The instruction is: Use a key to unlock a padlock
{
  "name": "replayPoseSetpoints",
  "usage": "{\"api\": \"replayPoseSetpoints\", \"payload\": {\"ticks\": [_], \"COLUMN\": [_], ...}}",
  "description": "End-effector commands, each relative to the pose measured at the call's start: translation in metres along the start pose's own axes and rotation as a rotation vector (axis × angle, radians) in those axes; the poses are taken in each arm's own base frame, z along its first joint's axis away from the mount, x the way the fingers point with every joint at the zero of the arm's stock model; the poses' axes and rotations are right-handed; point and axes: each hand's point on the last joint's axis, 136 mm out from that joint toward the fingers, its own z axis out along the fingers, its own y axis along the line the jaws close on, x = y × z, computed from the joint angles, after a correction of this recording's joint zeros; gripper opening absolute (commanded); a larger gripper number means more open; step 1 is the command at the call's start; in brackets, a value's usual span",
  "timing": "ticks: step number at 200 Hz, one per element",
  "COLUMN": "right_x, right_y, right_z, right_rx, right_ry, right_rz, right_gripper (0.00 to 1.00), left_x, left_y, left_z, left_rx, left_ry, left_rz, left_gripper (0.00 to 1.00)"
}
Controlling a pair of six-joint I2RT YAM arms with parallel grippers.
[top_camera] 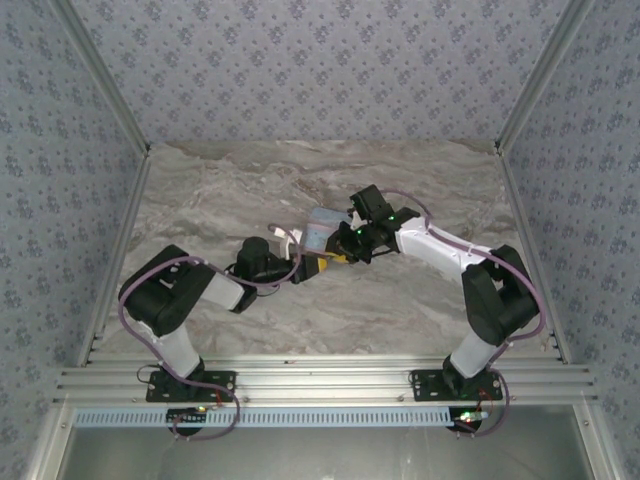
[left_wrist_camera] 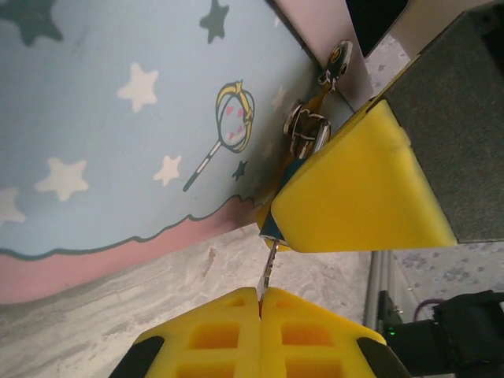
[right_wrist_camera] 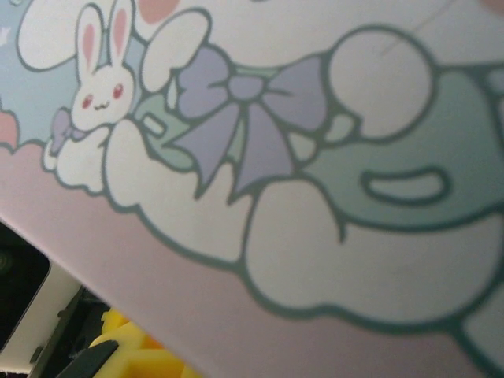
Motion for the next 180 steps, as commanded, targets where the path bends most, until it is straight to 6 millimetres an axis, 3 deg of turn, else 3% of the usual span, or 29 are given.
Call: {"api": "replayPoseSetpoints", "payload": {"ticks": [1, 75, 145, 180], "right_x": [0.021, 0.026, 0.031, 0.031], "right_y": [0.002, 0.001, -0.004, -0.017], "right_z": [0.001, 0.005, 0.011, 0.014], "right_rx": [-0.03, -0.031, 0.014, 0.058], "right_ry": [0.074, 0.101, 0.087, 0.046], "right_rz": [-0.051, -0.074, -0.082, -0.072], "right_gripper": [0.0, 0.0, 0.0, 0.0], "left_x": [-0.063, -0.075, -0.07, -0.07], "left_y": [-0.108, -0.126, -0.063, -0.051], "left_z": [-0.007, -0.01, -0.005, -0.013], "left_rx": [0.358, 0.429, 0.246, 0.218], "left_ry": [-0.133, -0.088, -0.156, -0.179], "left_rz": [0.216, 0.175, 0.091, 0.067], "left_gripper": [0.0, 0.0, 0.0, 0.0]}}
